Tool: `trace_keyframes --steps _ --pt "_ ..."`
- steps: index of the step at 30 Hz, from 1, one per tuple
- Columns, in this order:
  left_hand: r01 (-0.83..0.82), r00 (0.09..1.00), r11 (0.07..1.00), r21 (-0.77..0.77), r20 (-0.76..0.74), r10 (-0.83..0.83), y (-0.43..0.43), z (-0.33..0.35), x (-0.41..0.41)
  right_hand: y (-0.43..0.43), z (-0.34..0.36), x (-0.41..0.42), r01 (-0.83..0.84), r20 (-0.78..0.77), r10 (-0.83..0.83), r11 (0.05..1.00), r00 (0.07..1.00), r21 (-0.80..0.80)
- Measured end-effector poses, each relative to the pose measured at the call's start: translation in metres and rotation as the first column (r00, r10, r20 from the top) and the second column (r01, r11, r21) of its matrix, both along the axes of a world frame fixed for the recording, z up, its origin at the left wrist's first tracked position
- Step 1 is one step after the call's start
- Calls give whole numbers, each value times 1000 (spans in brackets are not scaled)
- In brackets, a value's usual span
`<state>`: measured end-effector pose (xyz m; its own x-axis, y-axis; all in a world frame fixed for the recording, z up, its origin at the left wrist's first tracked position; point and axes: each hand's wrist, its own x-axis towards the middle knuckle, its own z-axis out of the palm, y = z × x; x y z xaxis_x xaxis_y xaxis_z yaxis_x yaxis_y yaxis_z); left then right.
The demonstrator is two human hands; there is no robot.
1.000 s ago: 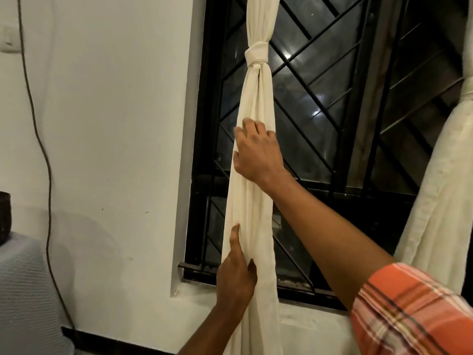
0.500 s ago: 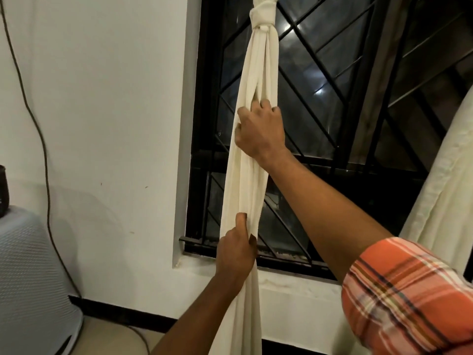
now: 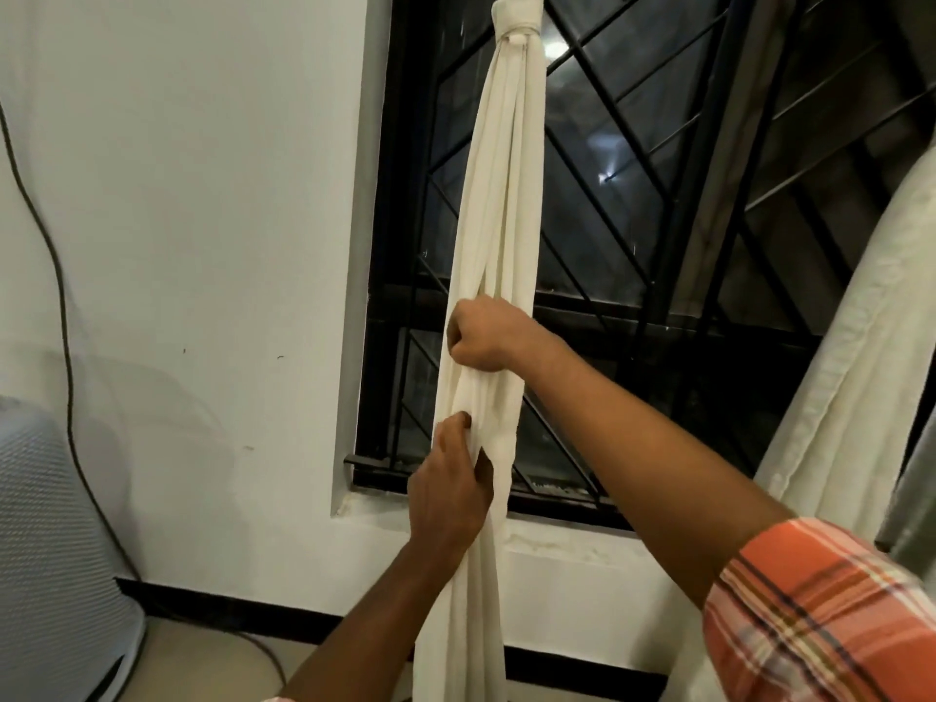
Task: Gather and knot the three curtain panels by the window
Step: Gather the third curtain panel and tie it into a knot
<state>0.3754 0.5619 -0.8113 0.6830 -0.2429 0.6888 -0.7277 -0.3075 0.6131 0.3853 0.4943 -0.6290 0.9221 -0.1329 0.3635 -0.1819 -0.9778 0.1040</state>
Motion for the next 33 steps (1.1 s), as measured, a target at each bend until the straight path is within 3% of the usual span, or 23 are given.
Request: trace_keyframes --steps 4,8,12,16,21,25,30,31,33 --pt "-79 929 988 -132 351 121 0 -24 1 10 -2 4 10 24 -10 1000 1000 -16" --pt "-167 880 986 -27 447 162 5 -21 6 15 -7 10 44 57 -42 998 998 -40" --pt "-213 890 962 174 440 118 5 11 24 20 -6 15 82 60 -79 995 995 -48" --pt "-156 910 938 309 415 15 4 47 33 23 -4 20 100 57 -99 995 993 -17" --pt "-260 919 787 559 394 23 -9 66 61 21 -5 28 107 59 -109 993 992 43" --pt "-267 936 731 628 349 43 -17 35 77 15 -15 34 110 132 -117 992 984 57" --pt "-80 978 701 709 191 -81 -16 -33 70 8 -64 44 165 361 -157 986 919 9" --pt "-7 986 688 725 119 -115 -15 -49 66 7 -89 46 177 345 -170 984 923 12" --pt "92 990 696 712 7 -138 -15 -94 66 7 -157 46 215 131 -215 976 968 17"
